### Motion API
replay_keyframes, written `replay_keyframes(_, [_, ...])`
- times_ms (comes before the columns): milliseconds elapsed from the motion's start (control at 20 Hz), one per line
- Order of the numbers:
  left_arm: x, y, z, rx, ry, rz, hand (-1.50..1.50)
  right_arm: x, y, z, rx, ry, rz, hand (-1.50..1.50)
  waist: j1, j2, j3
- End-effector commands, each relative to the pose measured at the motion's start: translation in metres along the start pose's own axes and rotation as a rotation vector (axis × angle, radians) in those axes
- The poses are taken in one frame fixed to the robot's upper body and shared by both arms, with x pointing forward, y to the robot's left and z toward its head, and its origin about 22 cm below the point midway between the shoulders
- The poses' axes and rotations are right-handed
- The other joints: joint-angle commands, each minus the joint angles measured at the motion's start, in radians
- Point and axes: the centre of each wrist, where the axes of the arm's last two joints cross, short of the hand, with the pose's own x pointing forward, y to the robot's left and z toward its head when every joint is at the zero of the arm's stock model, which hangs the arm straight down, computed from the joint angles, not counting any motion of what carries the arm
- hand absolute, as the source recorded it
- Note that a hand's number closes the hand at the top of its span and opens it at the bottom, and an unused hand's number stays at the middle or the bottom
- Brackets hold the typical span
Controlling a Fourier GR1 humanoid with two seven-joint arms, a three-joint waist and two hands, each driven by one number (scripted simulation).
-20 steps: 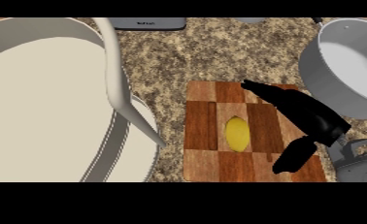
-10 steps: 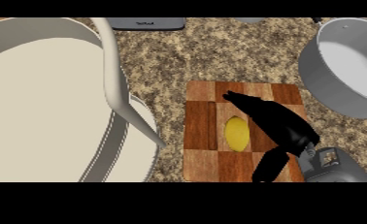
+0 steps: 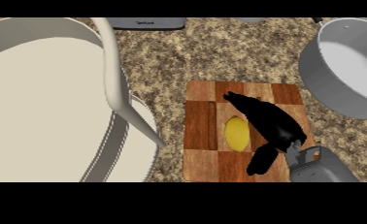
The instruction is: Pick the lemon from the cutting board and place it in the pot
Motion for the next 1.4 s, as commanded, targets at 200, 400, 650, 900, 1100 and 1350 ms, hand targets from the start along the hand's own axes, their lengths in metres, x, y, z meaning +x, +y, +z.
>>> replay_keyframes(200, [0.017, -0.001, 0.007, 0.024, -0.073, 0.008, 0.00, -0.004, 0.019, -0.020, 0.007, 0.027, 0.027, -1.50, 0.005, -0.007, 0.011])
replay_keyframes(400, [-0.004, -0.003, -0.010, 0.025, -0.069, 0.000, 0.00, 0.000, 0.009, -0.028, -0.001, 0.037, 0.015, -1.50, 0.000, -0.006, 0.010])
replay_keyframes(650, [0.033, 0.007, 0.009, 0.007, -0.057, 0.004, 0.00, -0.012, 0.019, -0.031, 0.016, 0.028, 0.023, -1.50, 0.005, -0.008, 0.011])
replay_keyframes(900, [0.017, 0.014, -0.020, 0.023, -0.073, -0.002, 0.00, -0.016, 0.035, -0.028, 0.022, -0.076, 0.153, 1.50, -0.004, -0.006, 0.010])
replay_keyframes(1100, [0.009, 0.017, -0.006, 0.009, -0.082, 0.005, 0.00, -0.017, 0.035, -0.037, 0.038, -0.080, 0.135, 1.50, 0.001, -0.007, 0.010])
replay_keyframes(1350, [0.016, 0.010, 0.001, 0.027, -0.077, 0.003, 0.00, -0.021, 0.058, -0.040, 0.010, -0.105, 0.160, 1.50, 0.001, -0.008, 0.010])
